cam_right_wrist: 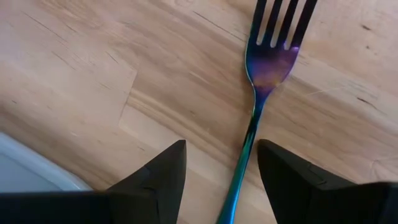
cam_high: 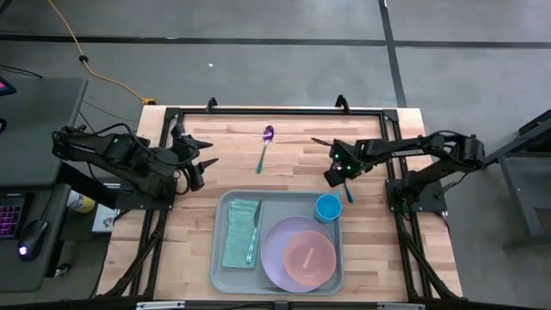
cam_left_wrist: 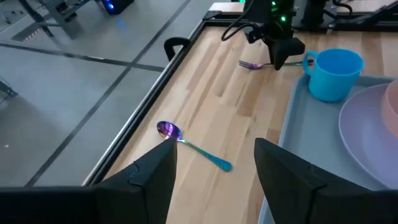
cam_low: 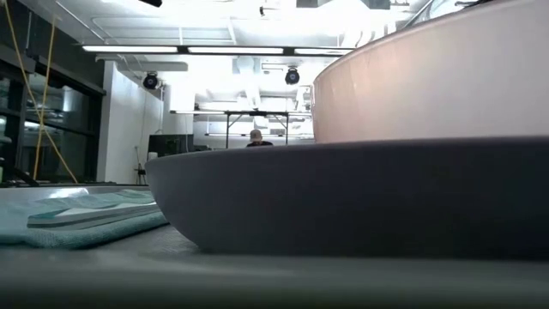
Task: Set up tray
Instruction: Put the blue fork on top of the blue napkin to the left of the blue knife
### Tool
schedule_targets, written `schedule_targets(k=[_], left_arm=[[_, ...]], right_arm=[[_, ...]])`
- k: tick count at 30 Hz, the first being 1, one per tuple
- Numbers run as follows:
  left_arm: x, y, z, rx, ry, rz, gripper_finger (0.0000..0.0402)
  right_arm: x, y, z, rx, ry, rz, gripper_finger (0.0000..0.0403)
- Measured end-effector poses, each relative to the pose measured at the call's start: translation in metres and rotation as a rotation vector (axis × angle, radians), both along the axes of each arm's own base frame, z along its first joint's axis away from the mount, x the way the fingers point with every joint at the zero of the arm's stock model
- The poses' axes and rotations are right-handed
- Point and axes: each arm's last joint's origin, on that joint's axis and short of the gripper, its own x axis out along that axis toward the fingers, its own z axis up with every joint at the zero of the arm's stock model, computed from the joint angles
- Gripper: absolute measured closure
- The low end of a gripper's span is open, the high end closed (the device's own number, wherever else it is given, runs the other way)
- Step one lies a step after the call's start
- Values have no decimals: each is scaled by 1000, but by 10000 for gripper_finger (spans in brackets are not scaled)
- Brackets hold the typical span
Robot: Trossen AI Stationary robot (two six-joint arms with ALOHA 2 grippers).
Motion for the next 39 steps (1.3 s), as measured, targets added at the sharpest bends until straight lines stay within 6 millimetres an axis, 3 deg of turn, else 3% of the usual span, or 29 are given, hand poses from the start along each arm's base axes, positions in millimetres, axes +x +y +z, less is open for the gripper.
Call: schedule_targets(k=[9, 24, 32, 39], left_arm=[[-1, 0, -2, 2, 23, -6, 160], [-2, 0, -3, 7, 41, -6, 160], [-2, 1, -3, 8, 44, -6, 160], [-2, 1, -3, 8, 43, -5, 160]], right_arm=[[-1, -1, -1, -43, 18, -14, 241], [-5, -1, -3, -77, 71, -12, 396], [-6, -1, 0, -85, 69, -18, 401], [-14, 0, 20, -140, 4, -44, 402]])
